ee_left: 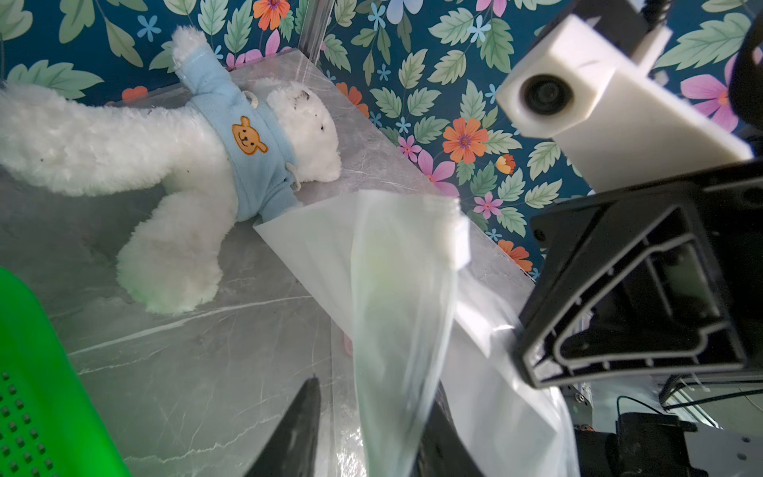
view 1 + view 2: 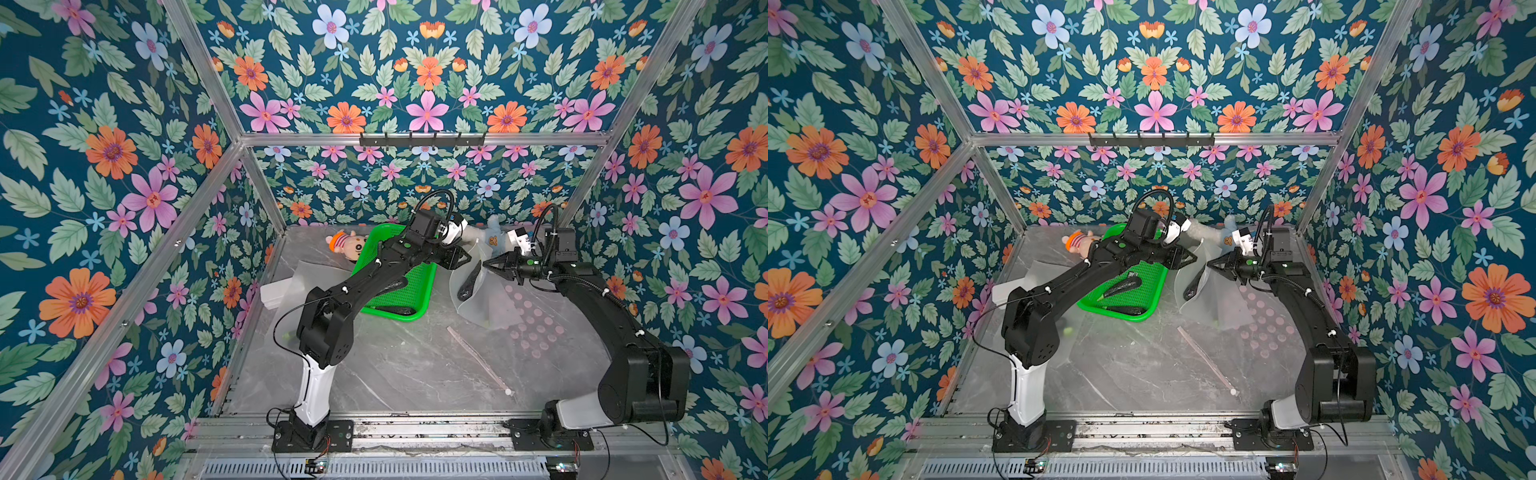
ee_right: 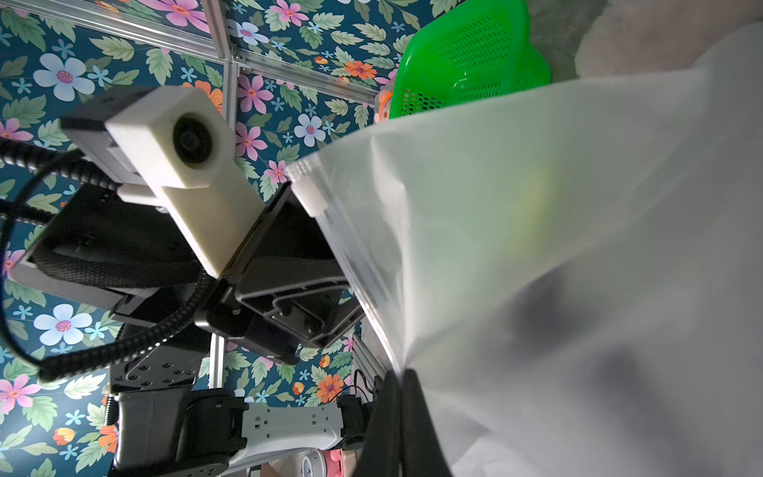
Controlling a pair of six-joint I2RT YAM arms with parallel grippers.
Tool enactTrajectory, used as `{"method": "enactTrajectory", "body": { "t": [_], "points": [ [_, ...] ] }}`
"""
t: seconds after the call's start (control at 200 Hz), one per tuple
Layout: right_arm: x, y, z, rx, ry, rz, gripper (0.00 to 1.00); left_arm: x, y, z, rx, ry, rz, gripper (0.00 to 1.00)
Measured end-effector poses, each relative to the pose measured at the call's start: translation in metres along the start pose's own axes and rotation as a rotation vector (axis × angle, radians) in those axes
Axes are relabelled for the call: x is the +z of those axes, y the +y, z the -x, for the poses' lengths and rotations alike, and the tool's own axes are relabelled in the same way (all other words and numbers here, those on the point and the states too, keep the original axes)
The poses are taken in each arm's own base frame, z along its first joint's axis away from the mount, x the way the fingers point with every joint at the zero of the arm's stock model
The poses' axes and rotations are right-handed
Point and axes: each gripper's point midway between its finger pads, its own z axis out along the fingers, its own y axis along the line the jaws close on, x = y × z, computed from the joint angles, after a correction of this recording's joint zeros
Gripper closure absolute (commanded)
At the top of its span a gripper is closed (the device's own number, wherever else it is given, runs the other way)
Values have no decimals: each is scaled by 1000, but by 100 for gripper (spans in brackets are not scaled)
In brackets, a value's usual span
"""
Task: Place the eggplant in a zip-top bag and seal the zipper
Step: Adjust the zipper food storage bag at the center of the board.
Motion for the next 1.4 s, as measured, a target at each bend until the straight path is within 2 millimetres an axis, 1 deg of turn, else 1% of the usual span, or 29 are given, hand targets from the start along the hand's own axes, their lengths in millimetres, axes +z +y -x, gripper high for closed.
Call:
{"method": "enactTrajectory", "body": {
  "t": [0.075,0.185,0.2,0.236,0.256,0.336,0.436,0.526,0.611,0.692,0.782,0.907,1.073,1.148,1.228,1.298,1.403],
  "points": [
    [2,-1,-2,-8,7,-13,100,2,1,0,-4,7,2,86],
    [3,-1,-4,-21,14,-30,100,3,5,1,-16,9,15,94],
    [3,-1,-4,-24,13,-31,99,3,5,1,-22,9,16,95],
    [3,0,-4,-30,12,-36,95,3,6,1,-41,8,23,98],
    [3,0,-4,-35,11,-38,91,3,7,1,-43,9,26,100],
    [1,1,-4,-48,6,-47,79,2,9,3,-88,2,41,100],
    [0,5,-4,-76,-1,-49,60,-4,16,6,-161,-18,71,100],
    [-2,8,-5,-100,-6,-51,45,-9,20,11,-228,-52,85,100],
    [-2,11,-6,-122,-10,-56,36,-13,23,14,-294,-81,102,100],
    [0,14,-8,-144,-7,-66,31,-16,24,17,-354,-113,114,100],
    [4,21,-13,-181,8,-76,27,-21,26,19,-426,-147,133,100],
    [15,33,-17,-252,31,-97,25,-30,34,23,-527,-209,180,100],
    [28,30,-25,-283,61,-159,24,-39,38,28,-628,-278,211,100],
    [34,29,-28,-297,70,-189,24,-37,33,31,-653,-295,191,100],
    [39,32,-32,-318,80,-205,23,-32,27,33,-670,-303,169,100],
    [41,35,-32,-332,76,-214,23,-29,21,36,-678,-307,154,100],
    [41,34,-30,-339,63,-238,23,-29,12,38,-685,-310,133,100]
  ]
}}
